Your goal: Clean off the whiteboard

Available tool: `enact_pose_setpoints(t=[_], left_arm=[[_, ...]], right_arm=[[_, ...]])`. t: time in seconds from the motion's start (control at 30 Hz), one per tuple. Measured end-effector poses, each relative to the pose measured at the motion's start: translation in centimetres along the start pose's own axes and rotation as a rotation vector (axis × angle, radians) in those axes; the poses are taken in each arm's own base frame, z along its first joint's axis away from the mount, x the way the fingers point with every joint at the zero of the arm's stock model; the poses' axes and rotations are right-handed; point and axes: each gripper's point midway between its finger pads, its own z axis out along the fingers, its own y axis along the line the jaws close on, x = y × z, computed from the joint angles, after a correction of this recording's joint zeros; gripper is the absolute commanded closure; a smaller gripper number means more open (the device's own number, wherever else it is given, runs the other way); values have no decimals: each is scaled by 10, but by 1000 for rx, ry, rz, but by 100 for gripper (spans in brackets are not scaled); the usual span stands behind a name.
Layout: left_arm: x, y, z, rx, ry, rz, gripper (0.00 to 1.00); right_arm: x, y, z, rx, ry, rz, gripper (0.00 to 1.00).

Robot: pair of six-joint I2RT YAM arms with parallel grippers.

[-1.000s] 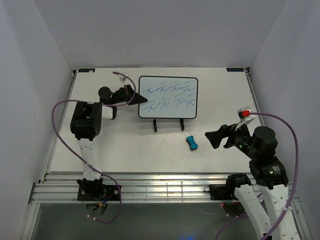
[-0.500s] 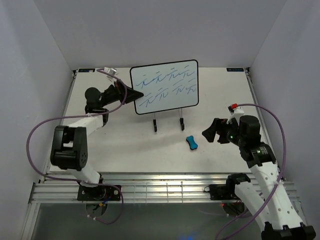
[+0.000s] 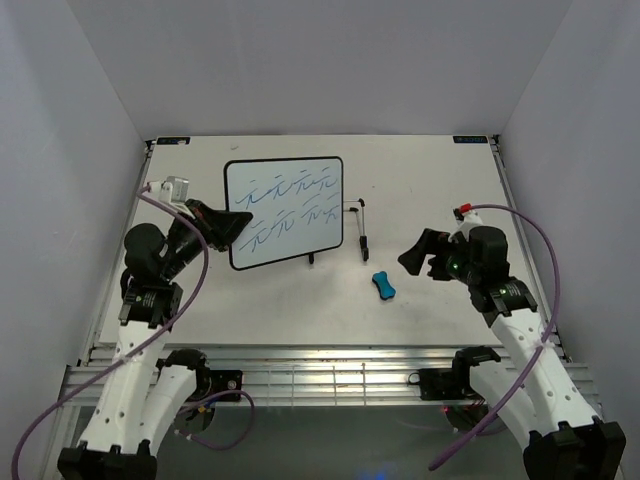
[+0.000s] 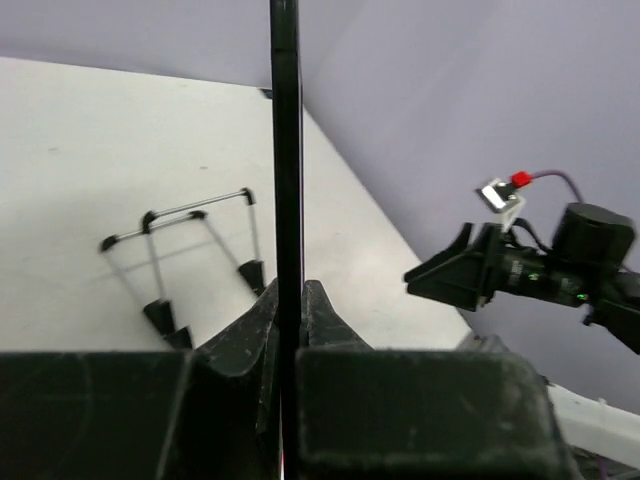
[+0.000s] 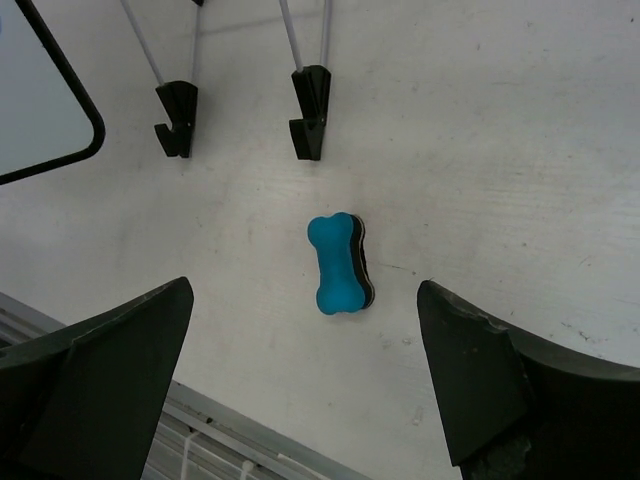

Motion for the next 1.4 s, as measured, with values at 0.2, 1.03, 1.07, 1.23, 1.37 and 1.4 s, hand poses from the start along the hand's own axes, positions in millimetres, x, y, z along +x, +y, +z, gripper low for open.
enact_pose_setpoints(t=[0.2,1.03,1.07,1.23,1.37,1.4], left_arm=[[14,0,-48,-160,14,50,100],[102,-2,-76,-159,409,-117,100],[105,0,-77,-163,415,-122,100],[117,6,-80,-171,439,-134,100],[124,7,-82,-166,452,-138,100],[124,7,-83,-163,455,-140,100]], right_arm=[[9,-3,23,38,161,-77,12],[109,-16,79,193,585,-420,42],[108,-15,82,197,585,-427,42],[107,-20,95,226,583,-447,47],[108,-24,98,247,585,-454,53],[107,-24,99,250,583,-456,57]])
